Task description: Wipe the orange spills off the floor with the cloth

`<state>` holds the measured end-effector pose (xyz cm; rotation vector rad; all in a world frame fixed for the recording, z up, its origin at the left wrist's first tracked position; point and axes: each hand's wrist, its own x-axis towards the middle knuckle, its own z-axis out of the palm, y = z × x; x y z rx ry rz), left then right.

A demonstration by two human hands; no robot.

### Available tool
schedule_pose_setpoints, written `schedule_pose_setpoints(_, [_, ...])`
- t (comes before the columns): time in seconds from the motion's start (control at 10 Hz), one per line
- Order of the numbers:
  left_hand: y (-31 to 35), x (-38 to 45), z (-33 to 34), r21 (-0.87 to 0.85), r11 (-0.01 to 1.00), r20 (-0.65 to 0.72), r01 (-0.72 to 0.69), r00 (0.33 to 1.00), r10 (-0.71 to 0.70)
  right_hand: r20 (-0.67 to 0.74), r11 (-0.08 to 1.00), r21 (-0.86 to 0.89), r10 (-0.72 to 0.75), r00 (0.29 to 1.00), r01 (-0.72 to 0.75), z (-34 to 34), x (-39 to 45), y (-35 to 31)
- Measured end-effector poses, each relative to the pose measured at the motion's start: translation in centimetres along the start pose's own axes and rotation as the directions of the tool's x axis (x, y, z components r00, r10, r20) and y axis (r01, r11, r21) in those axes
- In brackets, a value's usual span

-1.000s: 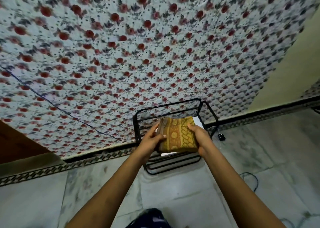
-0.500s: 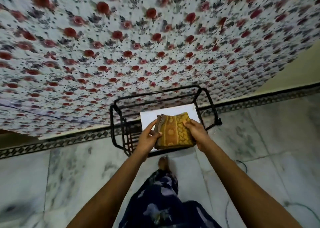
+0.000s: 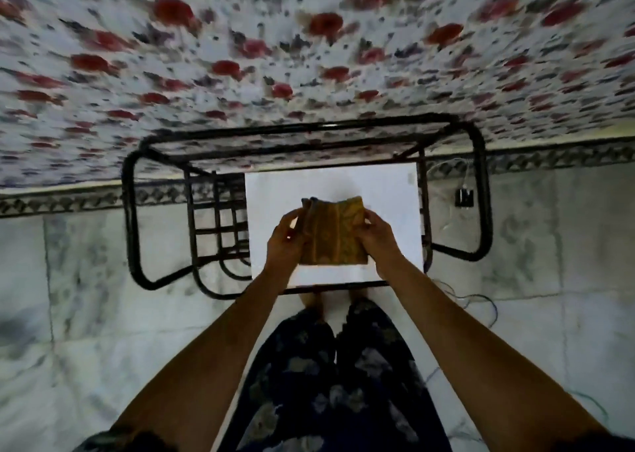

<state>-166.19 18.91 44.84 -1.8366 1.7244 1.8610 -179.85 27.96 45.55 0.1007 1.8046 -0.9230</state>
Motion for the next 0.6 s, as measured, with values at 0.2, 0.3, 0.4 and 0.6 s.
schedule_pose_setpoints(0.2, [-1.7,4.7,3.2,-0.052,0.998,-0.132,-0.017,0.991,0.010,-0.006,0.993,-0.094,-0.073,0.997,0.072,0.9,6.6,1.0])
schedule_pose_setpoints(0.3, [-2.3,5.8,3.7,-0.060,0.998,-0.166,-0.013,0.986,0.003,-0.024,0.966,-0.202,-0.169,0.985,0.161,0.8,8.3,1.4])
schedule_pose_setpoints(0.4, [-2.6,6.5,3.8,-0.012,1.000,-0.203,0.020,0.979,-0.022,-0.013,0.849,-0.449,-0.317,0.948,0.278,0.8,9.1,2.0])
schedule_pose_setpoints(0.6, [-1.9,6.8,3.1,0.283,0.952,-0.261,0.120,0.964,-0.044,-0.094,0.792,-0.576,-0.309,0.946,0.201,1.1,8.4,2.1])
